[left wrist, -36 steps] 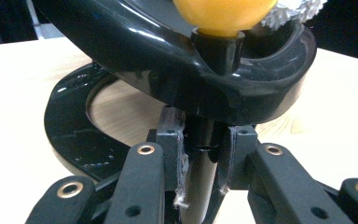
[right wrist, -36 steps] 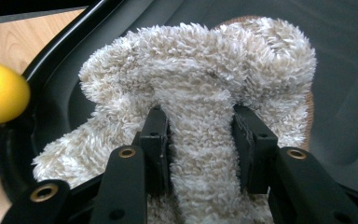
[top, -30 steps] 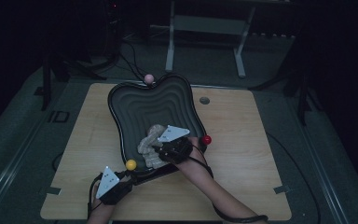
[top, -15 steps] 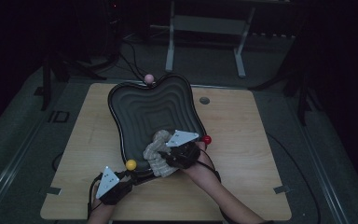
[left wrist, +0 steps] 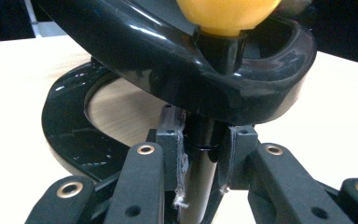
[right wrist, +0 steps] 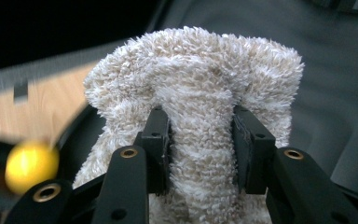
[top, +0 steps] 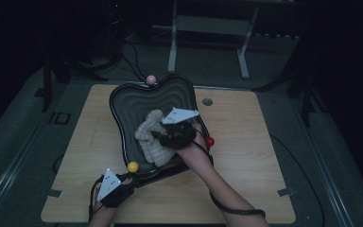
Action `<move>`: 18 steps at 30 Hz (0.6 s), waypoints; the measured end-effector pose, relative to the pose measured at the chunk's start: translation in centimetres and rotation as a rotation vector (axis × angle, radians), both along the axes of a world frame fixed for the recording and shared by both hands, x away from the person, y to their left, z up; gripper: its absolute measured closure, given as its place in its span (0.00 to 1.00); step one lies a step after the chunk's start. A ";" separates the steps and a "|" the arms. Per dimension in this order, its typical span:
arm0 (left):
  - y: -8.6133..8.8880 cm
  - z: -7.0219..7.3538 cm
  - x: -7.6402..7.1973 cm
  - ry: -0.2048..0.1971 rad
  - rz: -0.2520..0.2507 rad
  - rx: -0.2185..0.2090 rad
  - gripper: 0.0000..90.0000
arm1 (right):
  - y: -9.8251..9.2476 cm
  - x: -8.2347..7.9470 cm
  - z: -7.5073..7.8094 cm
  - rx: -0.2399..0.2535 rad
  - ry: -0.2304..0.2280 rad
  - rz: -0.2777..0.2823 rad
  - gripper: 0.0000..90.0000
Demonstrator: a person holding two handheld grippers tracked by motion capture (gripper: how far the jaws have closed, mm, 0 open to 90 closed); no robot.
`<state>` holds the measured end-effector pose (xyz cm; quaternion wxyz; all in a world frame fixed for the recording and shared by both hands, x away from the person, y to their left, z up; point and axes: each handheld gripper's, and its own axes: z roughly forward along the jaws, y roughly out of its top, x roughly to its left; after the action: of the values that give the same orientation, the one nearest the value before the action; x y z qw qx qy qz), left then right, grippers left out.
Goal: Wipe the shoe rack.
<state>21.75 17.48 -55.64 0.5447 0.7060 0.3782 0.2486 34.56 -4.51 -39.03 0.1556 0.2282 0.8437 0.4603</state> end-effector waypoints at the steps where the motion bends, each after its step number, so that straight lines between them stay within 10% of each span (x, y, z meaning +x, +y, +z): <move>1: 0.0 0.0 0.0 0.003 -0.001 0.002 0.80 | 0.4 0.5 0.6 0.010 -0.012 -0.004 0.69; 9: 0.1 0.1 0.0 0.008 -0.003 -0.002 0.80 | 4.6 5.3 4.4 0.048 -0.051 -0.117 0.68; 18: 0.1 0.1 0.0 0.006 -0.003 0.003 0.80 | 7.0 7.7 1.8 -0.045 -0.063 -0.210 0.68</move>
<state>21.75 17.60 -55.58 0.5427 0.7082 0.3785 0.2462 42.30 2.51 -37.26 0.2342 0.2971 0.8200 0.4295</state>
